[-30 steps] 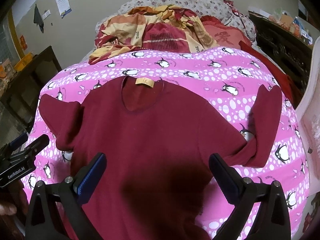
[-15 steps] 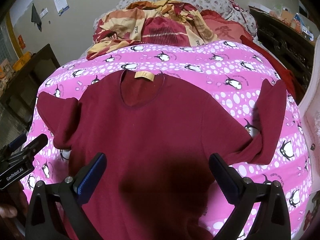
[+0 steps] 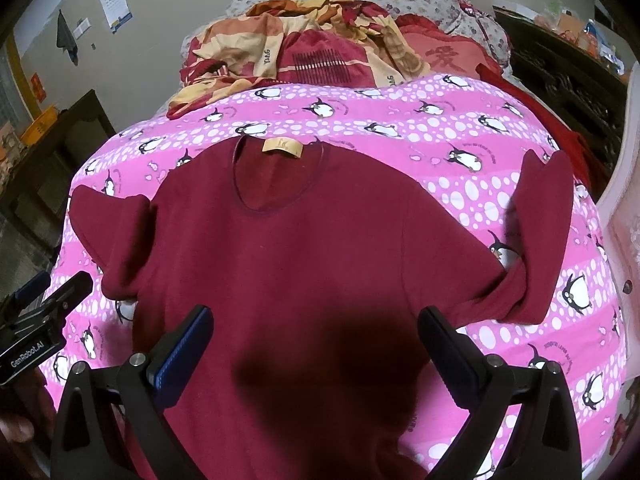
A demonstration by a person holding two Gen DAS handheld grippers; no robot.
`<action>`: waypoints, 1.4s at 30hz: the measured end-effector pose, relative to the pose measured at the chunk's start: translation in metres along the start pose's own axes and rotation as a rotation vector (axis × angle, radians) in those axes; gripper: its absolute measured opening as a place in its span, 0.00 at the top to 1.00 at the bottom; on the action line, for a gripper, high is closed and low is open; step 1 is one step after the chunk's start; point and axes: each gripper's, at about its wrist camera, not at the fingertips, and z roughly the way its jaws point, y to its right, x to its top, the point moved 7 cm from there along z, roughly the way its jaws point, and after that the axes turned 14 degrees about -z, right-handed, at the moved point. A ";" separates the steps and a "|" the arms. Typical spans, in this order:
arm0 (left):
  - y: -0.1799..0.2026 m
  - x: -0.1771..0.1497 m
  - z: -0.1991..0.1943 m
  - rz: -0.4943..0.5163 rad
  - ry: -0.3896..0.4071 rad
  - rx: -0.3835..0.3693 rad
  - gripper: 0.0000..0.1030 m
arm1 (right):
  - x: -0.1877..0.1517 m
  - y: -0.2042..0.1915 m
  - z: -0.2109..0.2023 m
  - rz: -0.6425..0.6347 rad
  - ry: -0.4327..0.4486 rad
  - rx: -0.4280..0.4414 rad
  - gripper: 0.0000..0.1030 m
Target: Fold small clothes
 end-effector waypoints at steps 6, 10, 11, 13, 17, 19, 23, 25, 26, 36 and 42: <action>0.002 -0.002 0.002 0.003 -0.003 0.001 0.00 | 0.000 0.000 0.001 0.000 -0.002 -0.001 0.00; 0.002 -0.002 0.002 0.003 -0.002 0.003 0.00 | 0.000 0.000 0.001 0.002 -0.003 0.001 0.00; 0.002 -0.002 0.003 0.002 -0.002 0.004 0.00 | -0.001 -0.001 0.002 0.002 -0.004 0.003 0.00; 0.002 -0.002 0.002 0.003 -0.002 0.002 0.00 | -0.001 -0.001 0.004 0.000 -0.005 0.003 0.00; 0.001 -0.004 0.006 0.000 -0.004 0.005 0.00 | -0.002 -0.004 0.006 -0.007 -0.009 0.004 0.00; 0.001 -0.004 0.006 0.001 -0.003 0.006 0.00 | -0.002 -0.004 0.007 -0.008 -0.010 0.003 0.00; 0.000 -0.005 0.008 0.001 -0.003 0.005 0.00 | -0.002 -0.004 0.008 -0.008 -0.012 0.003 0.00; 0.000 -0.005 0.008 -0.001 -0.006 0.005 0.00 | -0.001 -0.004 0.009 -0.008 -0.016 0.004 0.00; -0.001 -0.005 0.010 -0.001 -0.007 0.004 0.00 | -0.001 -0.004 0.010 -0.007 -0.017 0.004 0.00; -0.005 -0.004 0.016 -0.004 -0.010 0.015 0.00 | -0.001 -0.008 0.020 -0.019 -0.031 0.002 0.00; -0.016 0.000 0.024 -0.030 -0.020 0.019 0.00 | -0.001 -0.014 0.026 -0.036 -0.044 0.009 0.00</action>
